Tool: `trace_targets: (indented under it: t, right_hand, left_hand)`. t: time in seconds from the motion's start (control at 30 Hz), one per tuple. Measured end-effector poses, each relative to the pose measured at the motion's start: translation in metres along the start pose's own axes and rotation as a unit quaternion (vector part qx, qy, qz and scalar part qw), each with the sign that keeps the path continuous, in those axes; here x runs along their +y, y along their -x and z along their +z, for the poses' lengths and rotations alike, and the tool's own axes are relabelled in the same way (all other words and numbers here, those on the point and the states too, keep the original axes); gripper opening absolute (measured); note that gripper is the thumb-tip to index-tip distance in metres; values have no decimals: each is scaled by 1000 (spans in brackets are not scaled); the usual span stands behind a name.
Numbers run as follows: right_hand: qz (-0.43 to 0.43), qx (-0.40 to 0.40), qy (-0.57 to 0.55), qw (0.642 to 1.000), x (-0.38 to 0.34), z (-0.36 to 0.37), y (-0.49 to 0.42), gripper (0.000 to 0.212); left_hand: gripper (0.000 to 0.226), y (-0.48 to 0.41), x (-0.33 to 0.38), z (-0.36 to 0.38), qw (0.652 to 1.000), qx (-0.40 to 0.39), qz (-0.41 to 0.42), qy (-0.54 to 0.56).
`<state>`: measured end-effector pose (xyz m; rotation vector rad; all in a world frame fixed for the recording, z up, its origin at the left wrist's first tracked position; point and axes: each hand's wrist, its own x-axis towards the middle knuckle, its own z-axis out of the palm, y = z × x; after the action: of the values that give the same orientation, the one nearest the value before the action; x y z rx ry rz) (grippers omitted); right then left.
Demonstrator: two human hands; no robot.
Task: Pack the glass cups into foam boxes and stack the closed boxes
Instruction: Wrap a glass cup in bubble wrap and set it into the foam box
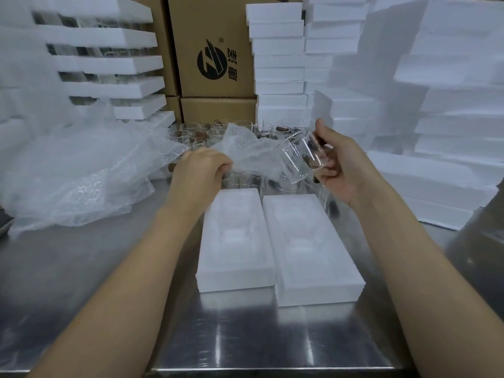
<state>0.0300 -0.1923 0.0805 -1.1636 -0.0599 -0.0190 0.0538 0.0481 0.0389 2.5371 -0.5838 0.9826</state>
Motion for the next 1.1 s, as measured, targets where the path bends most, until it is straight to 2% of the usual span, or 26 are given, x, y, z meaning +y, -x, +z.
trace_targets:
  t: [0.07, 0.13, 0.2, 0.27, 0.33, 0.4, 0.5, 0.57, 0.67, 0.73, 0.83, 0.9, 0.93, 1.03, 1.1]
  right_hand:
    - [7, -13, -8, 1000, 1, -1, 0, 30]
    - [14, -41, -8, 999, 1, 0, 1, 33]
    - [12, -90, 15, 996, 1, 1, 2, 27]
    - [-3, -123, 46, 991, 2, 4, 3, 24]
    - [-30, -85, 74, 993, 3, 5, 2, 25]
    - [-76, -4, 107, 991, 3, 4, 1, 27]
    - [-139, 87, 132, 978, 2, -1, 0, 28]
    - [-150, 49, 127, 979, 0, -1, 1, 27]
    - [-142, -77, 170, 972, 4, 7, 6, 22]
    - [-169, -76, 214, 959, 9, 14, 8, 23]
    - [-236, 35, 257, 936, 8, 16, 8, 29]
    - [-237, 108, 237, 936, 3, 9, 6, 30]
    - [-218, 113, 197, 949, 0, 6, 6, 30]
    - [-146, 15, 59, 987, -3, 4, 5, 34]
    - [-107, -74, 56, 990, 0, 7, 5, 35]
  left_hand:
    - [10, 0, 5, -6, 998, 60, -28, -9]
    - [13, -1, 12, -13, 996, 81, -48, -10]
    - [18, -4, 19, -18, 997, 54, -54, 19]
    - [17, -6, 26, -19, 994, -4, -63, 84]
    - [10, -7, 34, -20, 976, -39, -94, 190]
    - [6, -6, 37, -22, 944, -49, -155, 289]
    - [8, -7, 36, -28, 905, -62, -213, 362]
    - [12, -9, 38, -29, 884, -71, -234, 398]
    - [14, -10, 40, -29, 865, -117, -244, 422]
    - [10, -9, 38, -26, 891, -143, -219, 372]
    - [12, -7, 33, -24, 964, -130, -142, 186]
    - [15, -5, 33, -23, 975, -116, -124, 146]
    - [17, -5, 33, -22, 973, -110, -129, 154]
    - [11, -4, 34, -19, 952, -102, -174, 230]
    - [3, -5, 35, -20, 934, -106, -191, 281]
